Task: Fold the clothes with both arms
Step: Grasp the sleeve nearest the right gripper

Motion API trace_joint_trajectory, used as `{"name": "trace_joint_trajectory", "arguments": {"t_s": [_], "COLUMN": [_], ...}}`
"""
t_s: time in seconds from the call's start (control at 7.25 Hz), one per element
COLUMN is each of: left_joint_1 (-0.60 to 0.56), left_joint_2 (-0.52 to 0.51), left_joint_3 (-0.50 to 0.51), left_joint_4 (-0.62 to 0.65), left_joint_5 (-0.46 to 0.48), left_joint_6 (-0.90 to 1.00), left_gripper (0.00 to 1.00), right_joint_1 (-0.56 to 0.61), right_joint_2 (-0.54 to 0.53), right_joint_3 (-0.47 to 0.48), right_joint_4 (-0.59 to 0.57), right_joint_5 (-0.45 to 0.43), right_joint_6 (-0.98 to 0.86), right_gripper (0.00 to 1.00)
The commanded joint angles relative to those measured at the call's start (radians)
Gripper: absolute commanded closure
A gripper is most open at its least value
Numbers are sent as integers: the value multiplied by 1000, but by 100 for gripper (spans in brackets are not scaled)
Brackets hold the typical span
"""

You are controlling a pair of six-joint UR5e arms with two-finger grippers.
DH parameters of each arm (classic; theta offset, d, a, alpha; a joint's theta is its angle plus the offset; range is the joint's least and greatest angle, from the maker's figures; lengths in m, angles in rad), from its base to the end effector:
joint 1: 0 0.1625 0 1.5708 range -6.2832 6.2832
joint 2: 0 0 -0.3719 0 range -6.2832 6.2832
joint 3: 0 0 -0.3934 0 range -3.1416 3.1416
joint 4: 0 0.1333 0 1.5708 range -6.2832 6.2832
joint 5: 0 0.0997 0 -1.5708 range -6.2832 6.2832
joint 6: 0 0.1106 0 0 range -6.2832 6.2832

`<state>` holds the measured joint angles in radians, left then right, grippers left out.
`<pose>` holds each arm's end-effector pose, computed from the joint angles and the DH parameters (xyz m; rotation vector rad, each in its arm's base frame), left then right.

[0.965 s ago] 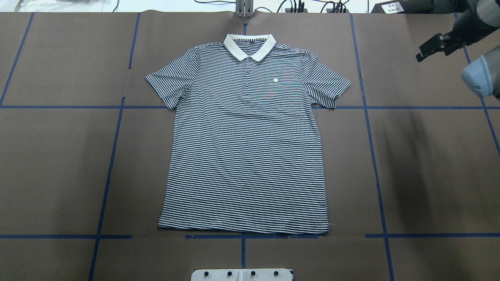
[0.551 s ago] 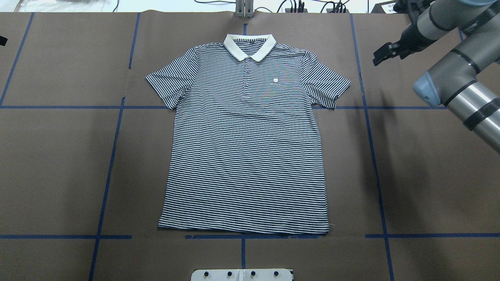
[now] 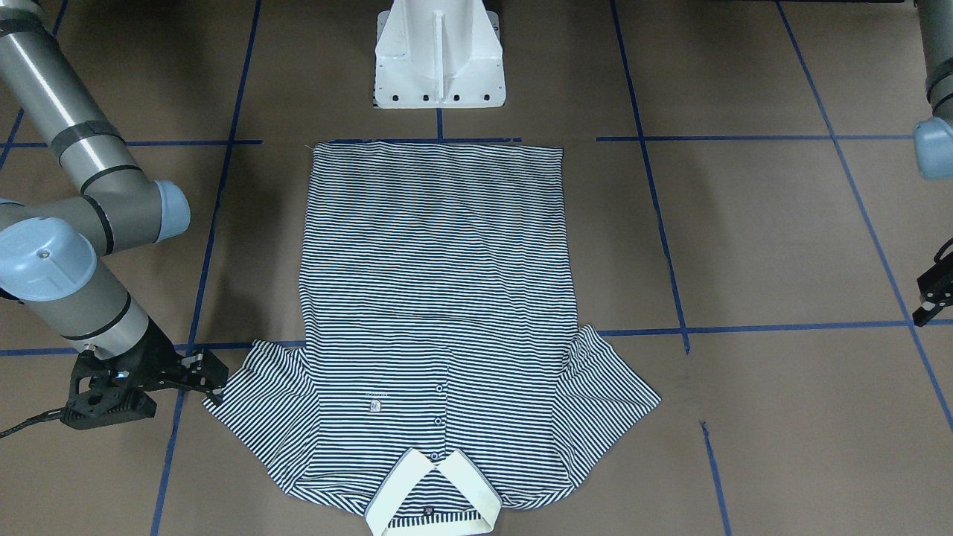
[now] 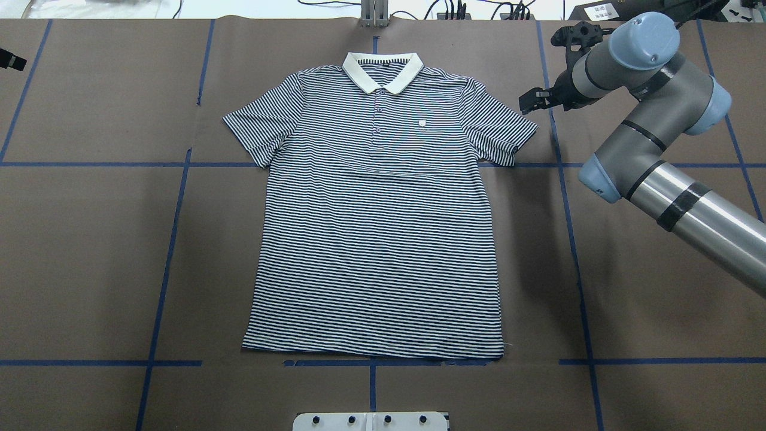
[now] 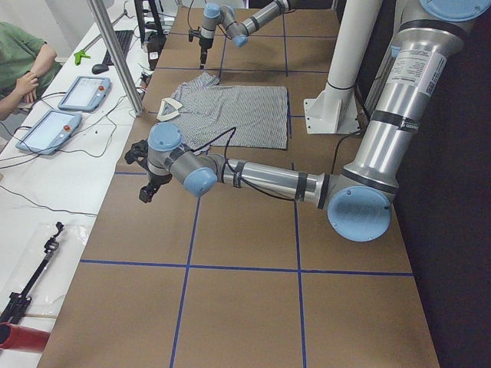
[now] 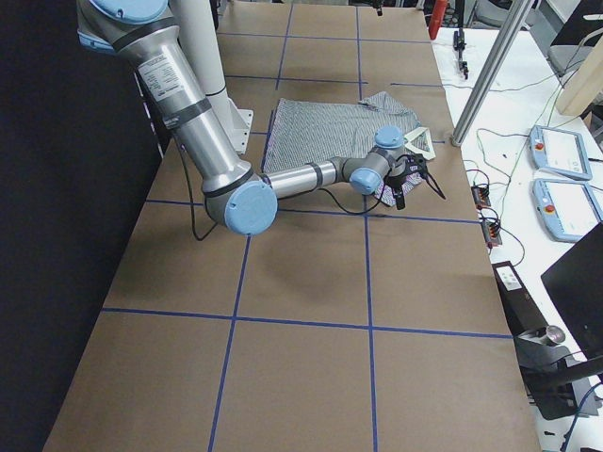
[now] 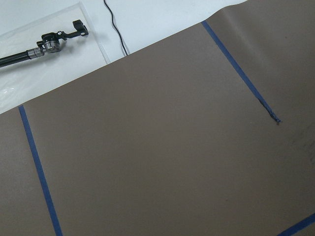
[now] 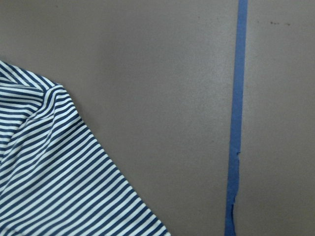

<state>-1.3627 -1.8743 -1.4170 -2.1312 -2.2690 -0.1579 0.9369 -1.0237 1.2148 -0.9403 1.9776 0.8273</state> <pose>0.0695 -0.6302 0.4580 0.5482 0.7817 0.2941 -0.3555 -0.6348 0.4016 0.3469 -0.8251 0.0132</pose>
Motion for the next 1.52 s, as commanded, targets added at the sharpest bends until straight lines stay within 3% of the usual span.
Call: {"name": "trace_joint_trajectory", "arguments": {"t_s": [0.0, 0.28, 0.83, 0.97, 1.24, 1.38], "left_joint_1": [1, 1, -1, 1, 1, 1], "left_joint_2": [0, 0, -6, -8, -8, -8], "left_joint_3": [0, 0, -5, -5, -5, -5], "left_joint_4": [1, 1, 1, 1, 1, 1], "left_joint_5": [0, 0, -1, -1, -1, -1], "left_joint_6": [-3, -2, -6, -6, -6, -6], "left_gripper": [0, 0, 0, 0, 0, 0], "right_joint_1": [-21, -35, -35, -35, -35, -35], "right_joint_2": [2, 42, 30, 31, 30, 31], "right_joint_3": [-15, -70, -72, -72, -72, -72], "right_joint_4": [0, 1, -2, -2, -2, -3], "right_joint_5": [-5, -8, -6, -6, -6, -5], "right_joint_6": [7, 7, 1, 3, 0, -2], "right_gripper": [0, 1, 14, 25, 87, 94]}}
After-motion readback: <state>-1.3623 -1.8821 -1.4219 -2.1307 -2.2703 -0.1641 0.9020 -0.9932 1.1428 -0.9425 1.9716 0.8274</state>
